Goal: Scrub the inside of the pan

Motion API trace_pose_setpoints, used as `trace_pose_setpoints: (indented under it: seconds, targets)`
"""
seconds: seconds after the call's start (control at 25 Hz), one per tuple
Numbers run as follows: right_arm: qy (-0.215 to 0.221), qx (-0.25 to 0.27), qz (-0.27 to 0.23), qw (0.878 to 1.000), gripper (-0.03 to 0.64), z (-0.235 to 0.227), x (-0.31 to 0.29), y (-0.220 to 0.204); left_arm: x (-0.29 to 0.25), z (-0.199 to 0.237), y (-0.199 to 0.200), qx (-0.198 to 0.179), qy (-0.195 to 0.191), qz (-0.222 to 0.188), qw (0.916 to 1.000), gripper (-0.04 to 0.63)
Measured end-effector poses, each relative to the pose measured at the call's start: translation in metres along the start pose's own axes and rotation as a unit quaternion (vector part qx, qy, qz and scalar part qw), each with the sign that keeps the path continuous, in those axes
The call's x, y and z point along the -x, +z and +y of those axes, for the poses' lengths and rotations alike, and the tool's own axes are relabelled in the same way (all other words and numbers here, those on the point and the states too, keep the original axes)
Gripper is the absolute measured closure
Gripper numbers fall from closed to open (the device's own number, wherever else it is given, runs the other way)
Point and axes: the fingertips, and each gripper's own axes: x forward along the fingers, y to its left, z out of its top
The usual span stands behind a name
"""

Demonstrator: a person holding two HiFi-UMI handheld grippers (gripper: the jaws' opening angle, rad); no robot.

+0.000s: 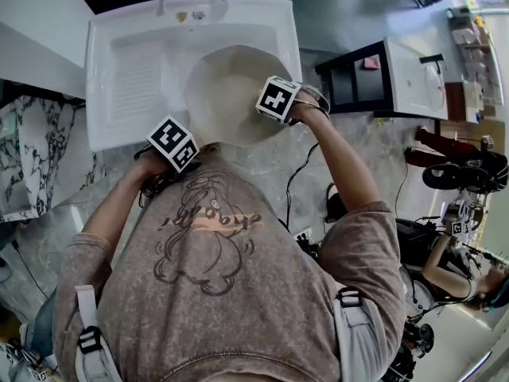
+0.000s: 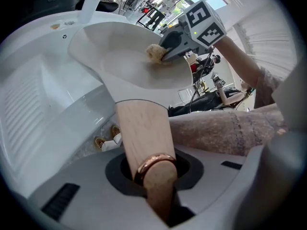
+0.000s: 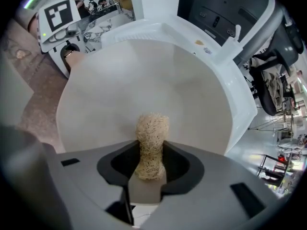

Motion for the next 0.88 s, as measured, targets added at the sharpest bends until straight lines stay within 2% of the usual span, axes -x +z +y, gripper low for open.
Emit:
trace_pose_setpoints:
  seconds: [0.08, 0.2, 0.36, 0.48, 0.6, 0.88]
  targets:
    - [0.020, 0.010, -0.009, 1.000, 0.463, 0.012, -0.004, 0.006, 0.001, -0.001, 0.001, 0.001, 0.000, 0.000, 1.0000, 0.508]
    - [0.023, 0.029, 0.012, 0.999, 0.463, 0.023, -0.003, 0.005, 0.002, -0.002, 0.001, 0.002, -0.001, 0.002, 1.0000, 0.509]
    - [0.043, 0.067, -0.003, 0.997, 0.464, 0.041, -0.015, 0.024, 0.002, -0.002, 0.002, 0.003, -0.002, 0.002, 1.0000, 0.509]
    - [0.048, 0.073, 0.010, 0.996, 0.464, 0.050, -0.018, 0.028, 0.001, -0.002, 0.002, 0.006, -0.004, 0.000, 1.0000, 0.509]
    - [0.053, 0.092, -0.008, 0.994, 0.463, 0.058, -0.025, 0.045, 0.001, -0.003, 0.001, 0.007, -0.004, -0.001, 1.0000, 0.509]
    - [0.063, 0.098, -0.010, 0.993, 0.463, 0.073, -0.022, 0.058, -0.001, -0.004, 0.002, 0.008, -0.005, -0.002, 1.0000, 0.509]
